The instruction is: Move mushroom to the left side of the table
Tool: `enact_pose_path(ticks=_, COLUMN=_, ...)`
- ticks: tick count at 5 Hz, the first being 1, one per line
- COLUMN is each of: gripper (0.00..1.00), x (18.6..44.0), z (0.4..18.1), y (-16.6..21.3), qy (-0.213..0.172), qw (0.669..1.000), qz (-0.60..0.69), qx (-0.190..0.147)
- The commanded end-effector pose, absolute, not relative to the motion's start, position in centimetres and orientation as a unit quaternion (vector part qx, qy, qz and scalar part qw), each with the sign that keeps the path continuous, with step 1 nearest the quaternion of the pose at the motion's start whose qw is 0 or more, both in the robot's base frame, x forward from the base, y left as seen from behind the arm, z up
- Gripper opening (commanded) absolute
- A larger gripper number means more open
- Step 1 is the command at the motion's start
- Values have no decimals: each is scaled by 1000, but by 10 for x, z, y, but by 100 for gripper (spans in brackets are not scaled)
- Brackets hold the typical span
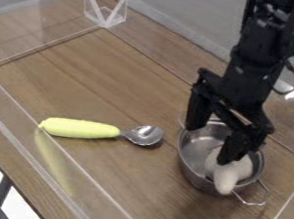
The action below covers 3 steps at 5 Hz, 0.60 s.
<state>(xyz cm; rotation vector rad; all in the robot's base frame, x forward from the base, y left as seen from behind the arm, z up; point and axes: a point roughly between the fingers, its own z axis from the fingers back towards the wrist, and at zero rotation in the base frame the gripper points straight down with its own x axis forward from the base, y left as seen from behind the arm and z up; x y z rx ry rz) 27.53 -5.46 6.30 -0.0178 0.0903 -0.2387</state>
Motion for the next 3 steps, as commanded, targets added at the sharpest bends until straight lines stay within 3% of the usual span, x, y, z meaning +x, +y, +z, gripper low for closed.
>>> enact_pose_path(ticks=1, gripper=100, x=274, z=73, y=-60, qy=14, qw=990, qz=-139, qx=-12)
enact_pose_path(ticks=3, gripper=100, x=274, z=53, y=-52, qy=6, qw=989, qz=-147, qx=-14)
